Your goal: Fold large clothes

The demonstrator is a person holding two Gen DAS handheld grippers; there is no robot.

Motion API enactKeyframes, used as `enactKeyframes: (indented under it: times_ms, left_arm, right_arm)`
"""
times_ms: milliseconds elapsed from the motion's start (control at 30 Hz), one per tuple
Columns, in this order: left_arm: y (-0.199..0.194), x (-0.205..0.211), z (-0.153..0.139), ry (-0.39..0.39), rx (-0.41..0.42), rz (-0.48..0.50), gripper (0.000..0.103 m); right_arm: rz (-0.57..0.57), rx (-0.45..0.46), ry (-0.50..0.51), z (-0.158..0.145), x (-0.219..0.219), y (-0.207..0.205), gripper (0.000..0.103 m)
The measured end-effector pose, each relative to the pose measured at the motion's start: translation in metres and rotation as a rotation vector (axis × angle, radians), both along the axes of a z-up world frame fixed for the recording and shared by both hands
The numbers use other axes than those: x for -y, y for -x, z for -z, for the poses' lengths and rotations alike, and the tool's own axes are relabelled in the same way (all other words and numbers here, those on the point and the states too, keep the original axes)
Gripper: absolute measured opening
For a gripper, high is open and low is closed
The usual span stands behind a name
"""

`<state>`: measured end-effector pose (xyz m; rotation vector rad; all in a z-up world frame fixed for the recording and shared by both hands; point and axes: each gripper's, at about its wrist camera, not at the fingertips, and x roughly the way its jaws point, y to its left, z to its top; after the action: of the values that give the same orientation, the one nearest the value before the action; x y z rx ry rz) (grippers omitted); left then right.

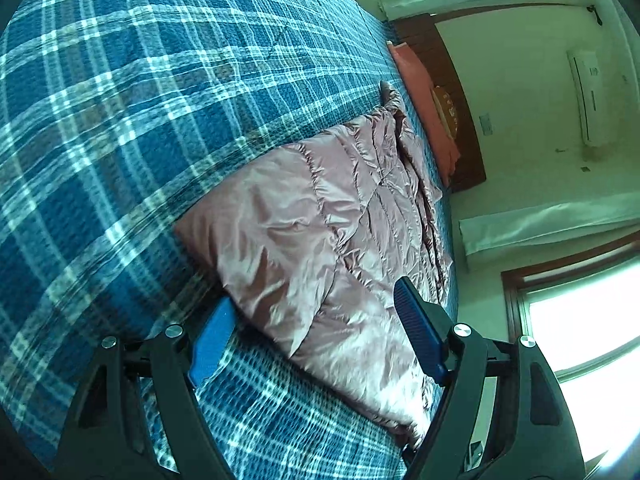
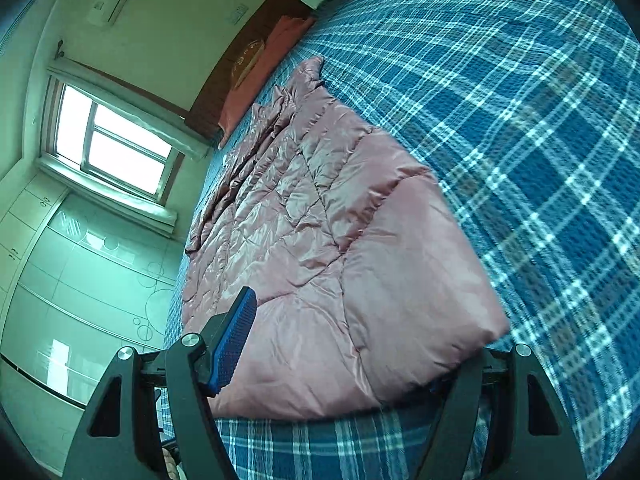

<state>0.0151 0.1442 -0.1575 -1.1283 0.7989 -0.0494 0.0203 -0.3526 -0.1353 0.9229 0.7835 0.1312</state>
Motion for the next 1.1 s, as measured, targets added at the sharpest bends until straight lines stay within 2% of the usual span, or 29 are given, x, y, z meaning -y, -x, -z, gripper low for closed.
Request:
enactKeyframes:
  times_ms: [100, 300, 367, 467, 600, 733, 867, 933, 967, 1000, 1100]
  left_arm:
    - [0.003, -0.004, -0.002, 0.036, 0.007, -0.020, 0.076]
    - [0.024, -0.025, -0.003, 0.028, -0.004, -0.144, 0.076]
    - [0.022, -0.029, -0.003, -0.003, -0.010, -0.151, 0.076]
    - [0.016, -0.038, 0.003, 0.008, -0.010, -0.177, 0.076]
    - [0.005, -0.037, 0.000, -0.014, 0.007, -0.140, 0.076]
    - [-0.001, -0.019, 0.001, 0.047, 0.035, -0.067, 0.075]
    - [-0.009, -0.012, 0.003, -0.003, 0.028, -0.057, 0.075]
    - [-0.018, -0.004, -0.001, -0.056, 0.022, -0.030, 0.075]
    - [-0.021, 0.000, -0.003, -0.069, 0.028, -0.016, 0.070]
    - [-0.026, 0.006, -0.003, -0.067, 0.040, 0.024, 0.057]
    - [-0.033, 0.019, 0.000, -0.065, 0.028, 0.071, 0.050]
  right_arm:
    - [0.001, 0.004, 0.002, 0.000, -0.001, -0.003, 0.069]
    - [-0.003, 0.008, 0.001, 0.003, 0.004, 0.006, 0.069]
    - [-0.007, 0.008, 0.005, 0.004, 0.005, 0.007, 0.069]
    - [-0.008, 0.010, 0.013, 0.004, 0.004, 0.008, 0.069]
    - [-0.008, 0.011, 0.027, 0.002, -0.001, 0.008, 0.069]
    - [-0.009, 0.013, 0.044, 0.002, -0.004, 0.009, 0.069]
    - [0.003, 0.013, 0.043, 0.002, -0.004, 0.008, 0.068]
    - [0.013, 0.007, 0.054, 0.002, -0.004, 0.007, 0.062]
    - [0.014, 0.000, 0.063, 0.002, -0.004, 0.007, 0.058]
    - [0.014, -0.002, 0.064, 0.003, -0.003, 0.006, 0.055]
    - [0.012, -0.008, 0.064, 0.004, -0.002, 0.004, 0.041]
